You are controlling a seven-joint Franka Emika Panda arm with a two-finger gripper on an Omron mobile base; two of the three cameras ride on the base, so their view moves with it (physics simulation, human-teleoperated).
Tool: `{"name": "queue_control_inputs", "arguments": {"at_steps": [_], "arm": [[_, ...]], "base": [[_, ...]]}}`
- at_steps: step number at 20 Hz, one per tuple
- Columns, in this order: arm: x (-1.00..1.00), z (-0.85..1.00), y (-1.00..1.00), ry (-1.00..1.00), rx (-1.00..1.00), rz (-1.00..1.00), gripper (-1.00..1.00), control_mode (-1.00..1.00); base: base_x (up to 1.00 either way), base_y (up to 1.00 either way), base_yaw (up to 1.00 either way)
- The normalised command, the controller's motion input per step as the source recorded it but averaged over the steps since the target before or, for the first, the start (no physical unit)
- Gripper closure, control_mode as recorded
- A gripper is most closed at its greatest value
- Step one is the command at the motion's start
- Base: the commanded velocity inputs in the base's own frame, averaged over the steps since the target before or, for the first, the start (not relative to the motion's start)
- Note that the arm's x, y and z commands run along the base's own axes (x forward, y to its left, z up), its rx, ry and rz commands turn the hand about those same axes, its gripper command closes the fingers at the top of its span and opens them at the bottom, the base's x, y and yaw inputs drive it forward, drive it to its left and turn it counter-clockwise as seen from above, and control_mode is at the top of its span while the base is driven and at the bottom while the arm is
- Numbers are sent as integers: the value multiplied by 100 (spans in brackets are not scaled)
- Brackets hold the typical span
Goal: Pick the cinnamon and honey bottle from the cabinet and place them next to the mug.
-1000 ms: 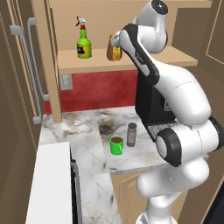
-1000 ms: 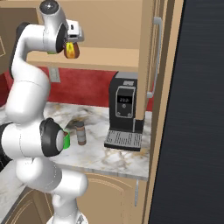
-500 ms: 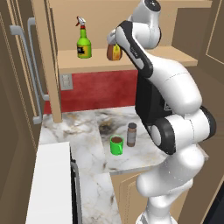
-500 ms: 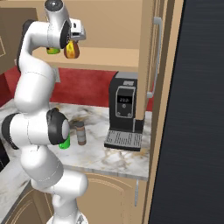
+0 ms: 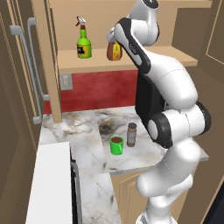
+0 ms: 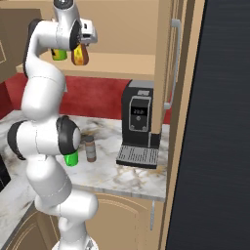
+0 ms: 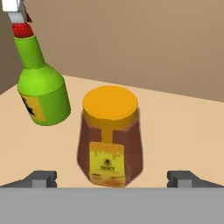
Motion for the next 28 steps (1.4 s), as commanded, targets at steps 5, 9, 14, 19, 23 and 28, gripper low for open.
{"name": "queue_control_inputs", "arguments": {"at_steps": [5, 9, 14, 19, 23, 28], "arm": [[3, 0, 4, 0, 0, 0, -100, -100], [0, -8, 0, 0, 0, 0, -100, -100], [0, -19, 1, 0, 0, 0, -100, -100], [0, -6, 10, 0, 0, 0, -100, -100], [6, 0, 14, 0, 0, 0, -100, -100], [16, 0, 2, 0, 0, 0, -100, -100]], "base": [[0, 0, 0], [0, 0, 0], [0, 0, 0], [0, 0, 0], [0, 0, 0], [0, 0, 0]]}}
